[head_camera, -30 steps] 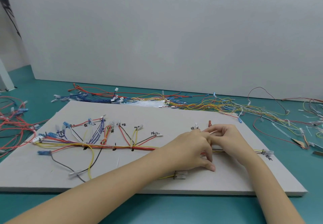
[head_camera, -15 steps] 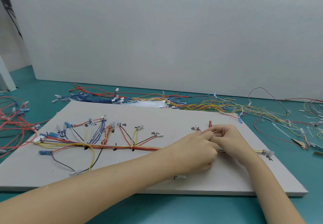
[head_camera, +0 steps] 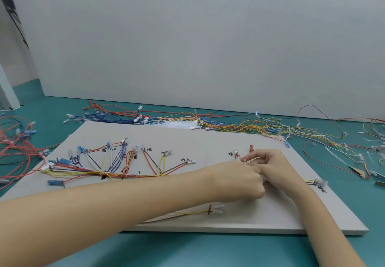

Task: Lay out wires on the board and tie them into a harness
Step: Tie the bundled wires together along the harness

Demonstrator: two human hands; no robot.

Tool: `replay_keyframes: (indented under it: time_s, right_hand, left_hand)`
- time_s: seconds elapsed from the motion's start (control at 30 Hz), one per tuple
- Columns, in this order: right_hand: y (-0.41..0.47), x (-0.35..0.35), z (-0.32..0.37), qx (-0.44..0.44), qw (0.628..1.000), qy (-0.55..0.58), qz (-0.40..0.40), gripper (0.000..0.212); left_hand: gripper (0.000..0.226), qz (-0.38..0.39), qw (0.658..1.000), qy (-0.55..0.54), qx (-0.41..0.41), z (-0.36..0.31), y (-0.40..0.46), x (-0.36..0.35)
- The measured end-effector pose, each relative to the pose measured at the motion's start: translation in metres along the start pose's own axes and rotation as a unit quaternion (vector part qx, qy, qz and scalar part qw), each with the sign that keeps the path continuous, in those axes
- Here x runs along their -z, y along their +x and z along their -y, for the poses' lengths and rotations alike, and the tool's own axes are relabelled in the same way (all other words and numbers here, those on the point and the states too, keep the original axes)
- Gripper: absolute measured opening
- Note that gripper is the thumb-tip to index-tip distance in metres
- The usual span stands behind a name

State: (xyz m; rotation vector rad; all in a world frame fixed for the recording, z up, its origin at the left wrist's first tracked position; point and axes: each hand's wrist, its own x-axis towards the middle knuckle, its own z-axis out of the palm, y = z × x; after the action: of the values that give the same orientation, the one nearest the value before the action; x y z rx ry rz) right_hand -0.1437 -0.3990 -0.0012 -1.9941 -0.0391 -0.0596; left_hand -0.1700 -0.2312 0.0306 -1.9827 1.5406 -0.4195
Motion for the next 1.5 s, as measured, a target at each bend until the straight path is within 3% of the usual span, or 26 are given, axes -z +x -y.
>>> replay_keyframes:
  time_s: [0.13,0.3,0.37,0.47,0.6,0.87,1.0,1.13,1.23,1.4,1.5]
  right_hand:
    - [0.001,-0.001,-0.001,-0.01,1.0,0.013,0.003,0.007]
    - [0.001,0.0,-0.005,-0.012,1.0,0.01,0.006,0.011]
    - [0.0,0.001,-0.005,-0.011,1.0,0.011,0.012,0.011]
    - [-0.001,0.003,-0.004,0.005,0.999,0.017,0.029,0.011]
    - [-0.002,0.005,-0.002,0.027,0.999,0.003,0.017,0.016]
    - [-0.001,-0.001,-0.001,0.029,0.998,0.051,-0.026,0.008]
    - [0.002,-0.002,-0.002,0.03,0.996,0.051,-0.063,0.008]
    - [0.003,0.0,-0.003,0.015,0.995,0.065,-0.076,0.005]
    - [0.004,0.003,-0.005,-0.004,0.995,0.065,-0.077,0.006]
    - [0.001,0.004,-0.003,-0.006,0.997,0.074,-0.032,0.007]
    - [-0.001,0.006,-0.001,0.004,0.998,0.07,-0.001,0.008]
  left_hand:
    - [0.016,0.02,0.997,0.033,0.062,-0.005,-0.007,0.0]
    - [0.038,-0.107,0.992,-0.027,0.069,-0.012,0.006,-0.019]
    - [0.023,-0.176,0.971,-0.132,0.092,-0.015,0.012,-0.029]
    - [0.007,-0.202,0.912,-0.323,0.153,-0.013,0.009,-0.033]
    - [0.007,-0.197,0.873,-0.416,0.162,-0.01,0.007,-0.033]
    - [0.013,-0.156,0.902,-0.332,0.229,-0.017,0.01,-0.024]
    - [0.02,-0.146,0.888,-0.321,0.297,-0.024,0.016,-0.015]
    - [0.023,-0.112,0.848,-0.353,0.378,-0.032,0.022,-0.012]
    - [0.014,-0.128,0.804,-0.405,0.417,-0.036,0.021,-0.018]
    - [0.016,-0.191,0.712,-0.55,0.393,-0.033,0.013,-0.031]
    - [0.013,-0.208,0.634,-0.638,0.383,-0.021,0.017,-0.032]
